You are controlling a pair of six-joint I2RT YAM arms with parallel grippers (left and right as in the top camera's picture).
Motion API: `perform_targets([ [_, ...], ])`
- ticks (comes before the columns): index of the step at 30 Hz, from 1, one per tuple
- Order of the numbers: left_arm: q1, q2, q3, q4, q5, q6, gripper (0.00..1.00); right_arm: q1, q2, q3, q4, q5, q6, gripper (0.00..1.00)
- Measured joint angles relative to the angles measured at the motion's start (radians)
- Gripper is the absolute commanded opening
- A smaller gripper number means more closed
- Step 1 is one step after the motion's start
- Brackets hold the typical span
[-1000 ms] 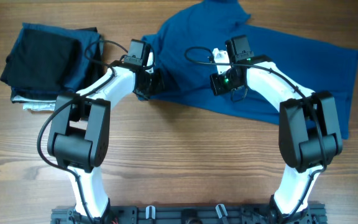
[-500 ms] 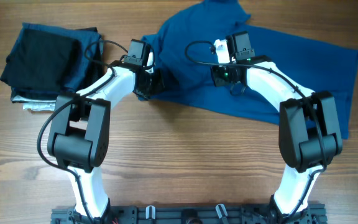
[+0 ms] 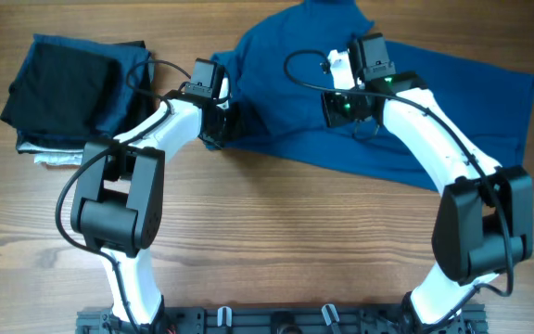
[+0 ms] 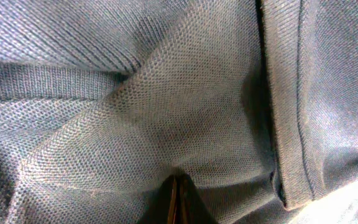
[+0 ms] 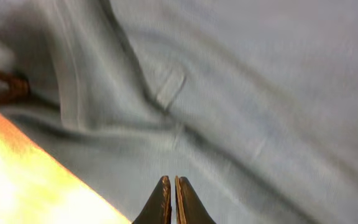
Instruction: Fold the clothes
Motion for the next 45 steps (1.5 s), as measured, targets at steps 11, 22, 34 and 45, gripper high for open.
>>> perform_targets([
  [11,0.000,0.000,0.000,0.000,0.000,0.000,0.04,0.000,0.128,-0.125,0.106,-0.061,0.000,0.04],
  [22,0.000,0.000,0.000,0.000,0.000,0.000,0.04,0.000,0.134,-0.126,0.269,-0.029,0.034,0.04],
  [34,0.000,0.000,0.000,0.000,0.000,0.000,0.04,-0.010,0.170,-0.096,0.449,0.102,0.064,0.25],
  [45,0.001,0.001,0.001,0.000,0.000,0.000,0.04,-0.309,-0.087,-0.050,-0.089,0.232,0.191,0.27],
])
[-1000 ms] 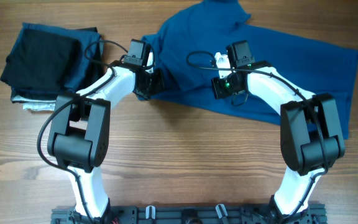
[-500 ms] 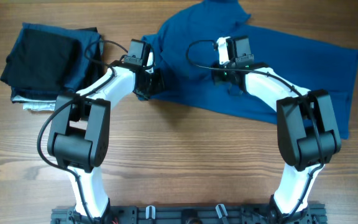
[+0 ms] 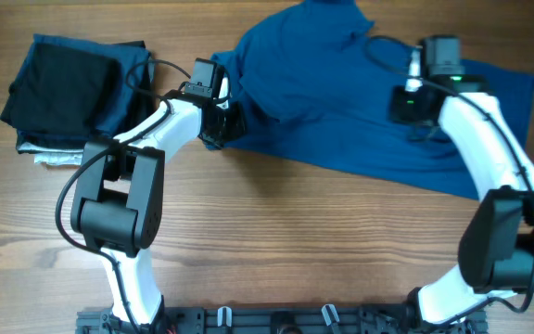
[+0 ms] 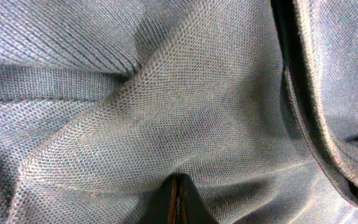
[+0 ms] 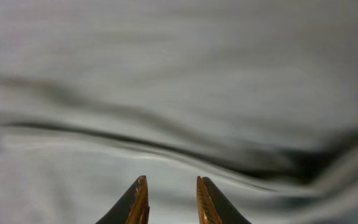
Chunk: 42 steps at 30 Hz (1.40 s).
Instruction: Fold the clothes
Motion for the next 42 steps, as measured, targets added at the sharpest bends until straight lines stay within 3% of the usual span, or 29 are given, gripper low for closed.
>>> perform_targets([
  [7,0.000,0.000,0.000,0.000,0.000,0.000,0.04,-0.301,0.000,-0.108,-0.035,0.023,0.077,0.18],
  [15,0.000,0.000,0.000,0.000,0.000,0.000,0.04,-0.426,0.000,-0.304,0.114,0.053,0.159,0.15],
  [19,0.000,0.000,0.000,0.000,0.000,0.000,0.04,-0.515,0.000,-0.327,0.138,0.070,0.210,0.18],
  [20,0.000,0.000,0.000,0.000,0.000,0.000,0.04,-0.534,-0.001,-0.345,0.163,0.067,0.222,0.23],
  [24,0.000,0.000,0.000,0.000,0.000,0.000,0.04,-0.576,-0.034,-0.405,0.257,0.063,0.244,0.22],
  [27,0.000,0.000,0.000,0.000,0.000,0.000,0.04,-0.610,-0.035,-0.402,0.254,0.062,0.263,0.28],
  [29,0.000,-0.002,0.000,0.000,-0.004,0.000,0.04,-0.642,-0.035,-0.387,0.215,0.058,0.280,0.45],
  [31,0.001,-0.010,0.000,-0.002,-0.019,0.000,0.04,-0.660,-0.035,-0.365,0.177,0.051,0.283,0.54],
  [34,0.009,-0.056,0.000,-0.006,-0.051,0.000,0.10,-0.665,-0.049,-0.319,0.156,0.038,0.290,0.61],
  [36,0.018,-0.146,0.000,-0.011,-0.068,-0.001,0.24,-0.665,-0.089,-0.308,0.139,0.031,0.288,0.64],
  [37,0.020,-0.192,0.000,-0.018,-0.075,0.003,0.25,-0.665,-0.106,-0.304,0.124,0.029,0.288,0.67],
  [42,0.029,-0.379,0.014,-0.117,-0.219,-0.014,0.45,-0.665,-0.125,-0.301,0.089,0.026,0.289,0.67],
])
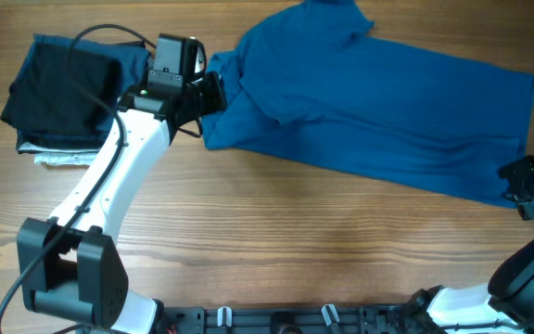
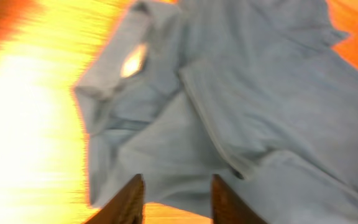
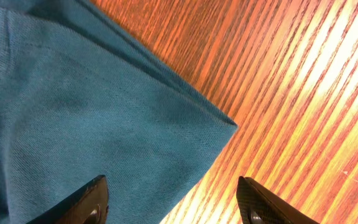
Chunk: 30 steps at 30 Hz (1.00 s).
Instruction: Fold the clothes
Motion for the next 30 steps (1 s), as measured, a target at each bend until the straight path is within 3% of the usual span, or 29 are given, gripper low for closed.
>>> perform_targets([
  [3,0.040,0.025,0.001,-0.042,-0.041,-0.001,0.54,0.000,0.000,0.000,-0.008,0.007,0.000,0.67],
  [10,0.082,0.185,0.001,-0.053,-0.036,0.021,0.54,0.000,0.000,-0.011,0.019,0.027,0.003,0.68],
  [18,0.082,0.251,0.001,-0.049,-0.020,0.021,0.50,-0.011,0.138,-0.032,0.093,0.030,-0.013,0.64],
  [29,0.080,0.336,0.001,-0.049,0.021,0.021,0.46,-0.013,0.145,-0.027,0.098,0.025,-0.020,0.63],
  [30,0.079,0.337,0.001,-0.049,0.022,0.021,0.38,-0.013,0.145,-0.027,0.098,0.024,-0.021,0.61],
])
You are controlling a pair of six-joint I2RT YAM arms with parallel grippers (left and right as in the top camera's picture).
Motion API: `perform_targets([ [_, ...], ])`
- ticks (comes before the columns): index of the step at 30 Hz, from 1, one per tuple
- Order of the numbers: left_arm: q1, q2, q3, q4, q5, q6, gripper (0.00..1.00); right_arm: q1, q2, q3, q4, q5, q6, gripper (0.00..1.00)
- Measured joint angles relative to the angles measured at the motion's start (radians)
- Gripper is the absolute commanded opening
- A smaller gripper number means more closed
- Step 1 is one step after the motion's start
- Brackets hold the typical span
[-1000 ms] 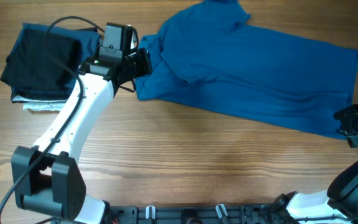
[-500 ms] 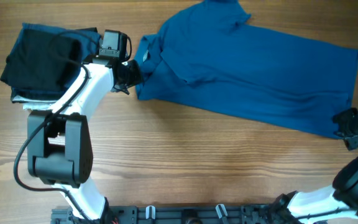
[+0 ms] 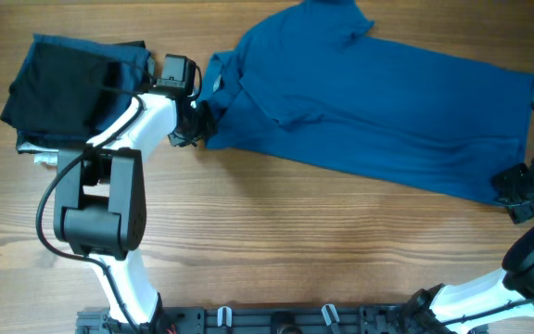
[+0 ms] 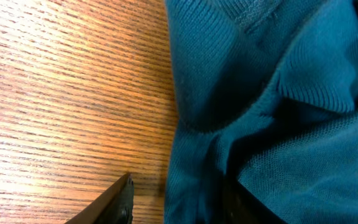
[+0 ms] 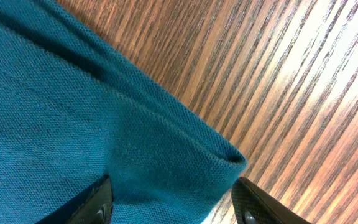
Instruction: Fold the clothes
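Note:
A blue polo shirt (image 3: pixel 369 102) lies spread slantwise across the wooden table (image 3: pixel 276 241), collar at the far side. My left gripper (image 3: pixel 197 121) is low at the shirt's left sleeve. In the left wrist view the left gripper (image 4: pixel 179 205) is open, and the sleeve's edge (image 4: pixel 197 155) lies between its fingers. My right gripper (image 3: pixel 517 190) sits at the shirt's near right hem corner. The right wrist view shows the right gripper (image 5: pixel 173 205) open, with the hem corner (image 5: pixel 222 155) between its fingers.
A stack of folded dark clothes (image 3: pixel 72 88) lies at the far left, just beside the left arm. Bare wood runs along the table's near half. The shirt's right edge (image 3: pixel 529 102) reaches close to the table's right side.
My left gripper has moved from above the sleeve down to the sleeve's edge, now straddling it. My right gripper has come closer onto the hem corner. Both are still open.
First both grippers were shut, the left on the sleeve's cloth, the right over the shirt's upper middle. Then the right was open further right on the shirt. Later the left was open and raised, the right open at the hem corner. Now both straddle cloth.

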Motion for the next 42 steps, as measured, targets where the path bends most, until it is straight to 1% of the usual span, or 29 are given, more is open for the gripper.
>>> perform_targets([
  [1,-0.002,0.001,0.000,0.000,0.000,0.000,0.16,-0.002,0.000,0.000,0.000,-0.002,0.000,0.54],
  [2,-0.004,0.001,0.000,0.000,0.000,-0.003,0.04,-0.003,0.000,0.000,0.000,-0.005,-0.002,0.46],
  [3,-0.006,0.004,0.001,-0.001,0.001,-0.003,0.04,-0.003,0.000,0.000,0.001,-0.007,-0.002,0.30],
  [4,-0.012,0.012,0.002,-0.001,0.008,0.003,0.04,-0.003,0.002,0.001,0.005,-0.013,-0.006,0.22],
  [6,-0.021,0.015,0.007,-0.009,0.010,0.003,0.04,-0.003,0.002,0.002,0.008,-0.014,-0.011,0.20],
  [10,-0.032,0.016,0.024,-0.150,0.020,0.003,0.04,-0.006,0.005,0.006,0.006,-0.013,-0.010,0.21],
  [14,-0.039,0.016,0.026,-0.246,0.029,0.003,0.04,-0.023,0.006,0.006,0.001,-0.013,-0.010,0.24],
  [16,-0.048,0.016,0.026,-0.285,0.029,-0.002,0.04,-0.036,0.006,0.008,-0.005,-0.013,-0.010,0.29],
  [18,-0.057,0.016,0.026,-0.307,0.029,-0.005,0.04,-0.050,0.009,0.017,-0.021,-0.013,-0.013,0.45],
  [19,-0.069,0.016,0.026,-0.330,0.029,-0.013,0.08,-0.067,0.014,0.027,-0.036,-0.009,-0.012,0.59],
  [20,-0.082,0.018,0.026,-0.344,0.028,-0.016,0.16,-0.077,0.017,0.034,-0.050,-0.005,-0.010,0.76],
  [22,-0.106,0.020,0.026,-0.369,0.027,-0.029,0.25,-0.096,0.026,0.055,-0.082,0.003,-0.013,0.97],
  [23,-0.114,0.021,0.025,-0.379,0.027,-0.026,0.29,-0.101,0.029,0.065,-0.096,0.007,-0.011,0.99],
  [25,-0.127,0.022,0.024,-0.408,0.026,-0.030,0.42,-0.108,0.037,0.101,-0.129,0.011,-0.014,0.99],
  [26,-0.129,0.022,0.023,-0.414,0.026,-0.029,0.44,-0.107,0.041,0.128,-0.149,0.010,-0.014,0.99],
  [29,-0.126,0.022,0.045,-0.470,0.026,-0.033,0.45,-0.106,0.045,0.224,-0.206,0.009,-0.015,0.99],
  [32,-0.125,-0.002,0.184,-0.535,0.018,-0.008,0.48,-0.105,0.045,0.331,-0.254,-0.039,-0.038,0.99],
  [34,-0.128,-0.046,0.277,-0.537,-0.005,0.018,0.48,-0.097,0.042,0.355,-0.257,-0.096,-0.065,1.00],
  [35,-0.130,-0.068,0.312,-0.528,-0.018,0.029,0.50,-0.092,0.039,0.357,-0.259,-0.119,-0.074,1.00],
  [37,-0.137,-0.121,0.371,-0.441,-0.053,0.064,0.49,-0.077,0.034,0.357,-0.267,-0.159,-0.091,1.00],
  [38,-0.139,-0.150,0.394,-0.346,-0.072,0.092,0.49,-0.068,0.034,0.357,-0.267,-0.176,-0.097,1.00],
  [42,-0.141,-0.122,0.402,-0.151,-0.091,0.164,0.49,-0.052,0.034,0.357,-0.269,-0.198,-0.089,1.00],
])
